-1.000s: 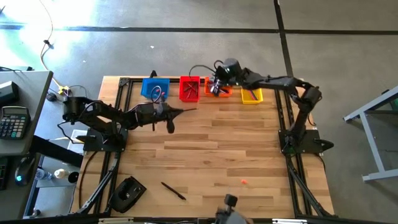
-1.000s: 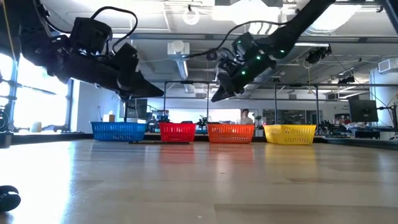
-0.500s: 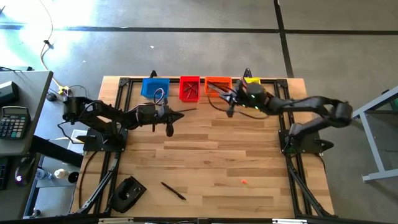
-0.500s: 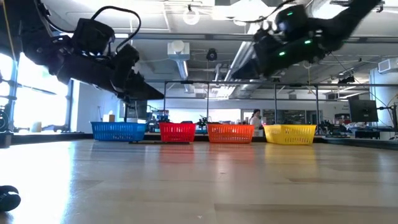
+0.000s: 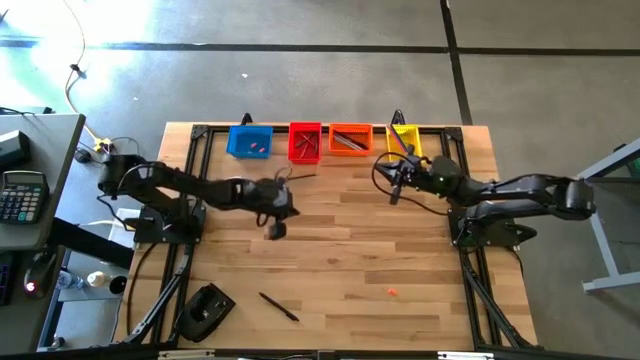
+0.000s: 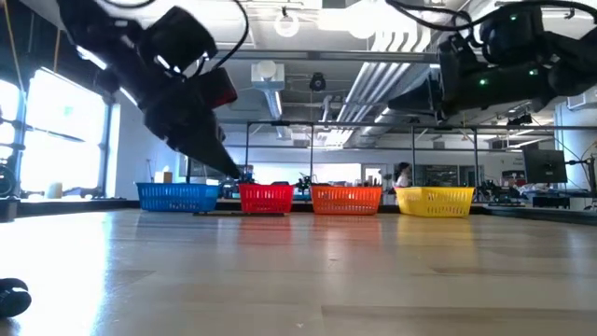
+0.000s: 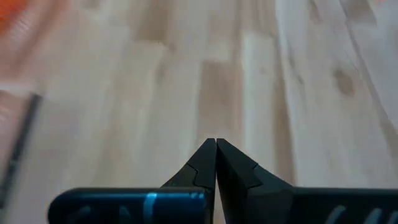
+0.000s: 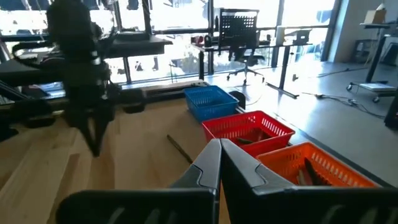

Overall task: Sort crayons/erasers/pens/pencils in bins
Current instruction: Put the black pen into the orange bin

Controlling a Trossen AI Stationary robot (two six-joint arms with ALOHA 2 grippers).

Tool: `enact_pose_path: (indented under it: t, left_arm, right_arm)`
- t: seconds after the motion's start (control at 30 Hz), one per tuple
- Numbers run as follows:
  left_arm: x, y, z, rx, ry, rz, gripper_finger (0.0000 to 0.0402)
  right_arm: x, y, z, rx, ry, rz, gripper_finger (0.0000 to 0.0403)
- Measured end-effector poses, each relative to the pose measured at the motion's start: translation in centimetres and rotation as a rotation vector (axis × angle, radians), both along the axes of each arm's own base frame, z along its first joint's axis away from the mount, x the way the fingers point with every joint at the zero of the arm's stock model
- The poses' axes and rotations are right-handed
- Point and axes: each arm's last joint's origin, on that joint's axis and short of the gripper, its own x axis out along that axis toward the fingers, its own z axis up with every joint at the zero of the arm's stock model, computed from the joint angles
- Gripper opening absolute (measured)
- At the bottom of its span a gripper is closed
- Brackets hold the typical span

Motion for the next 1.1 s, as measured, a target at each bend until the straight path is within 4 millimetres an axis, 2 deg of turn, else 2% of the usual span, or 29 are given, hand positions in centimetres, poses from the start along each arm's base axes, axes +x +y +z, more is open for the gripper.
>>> enact_pose_path:
  t: [0.2,0.43,0.53,0.67,0.8,1.1]
  left_arm:
    - [0.9,-2.7,1.1,-0.010,0.144,-0.088,0.0000]
    - [0.9,-4.5,2.0,-0.070,0.287,-0.108,0.0000]
    - [0.6,-6.5,2.1,-0.094,0.348,-0.213,0.0000]
    - [-0.3,-10.1,1.6,-0.093,0.416,-0.353,0.0003]
    - [-1.1,-13.4,1.4,-0.090,0.438,-0.440,0.0019]
    - [-2.1,-17.8,1.2,-0.131,0.396,-0.431,0.0085]
  right_arm:
    - [-0.4,0.2,0.3,-0.009,-0.024,-0.010,0.0000]
    - [-0.4,0.2,0.3,-0.009,-0.024,0.009,0.0000]
    - [-0.4,0.2,0.3,-0.009,-0.024,0.009,0.0000]
    - [-0.4,0.2,0.3,-0.009,-0.024,0.009,0.0000]
    - [-0.4,0.2,0.3,-0.008,-0.023,0.009,0.0000]
    - [-0.4,0.2,0.2,-0.003,-0.020,0.011,0.0000]
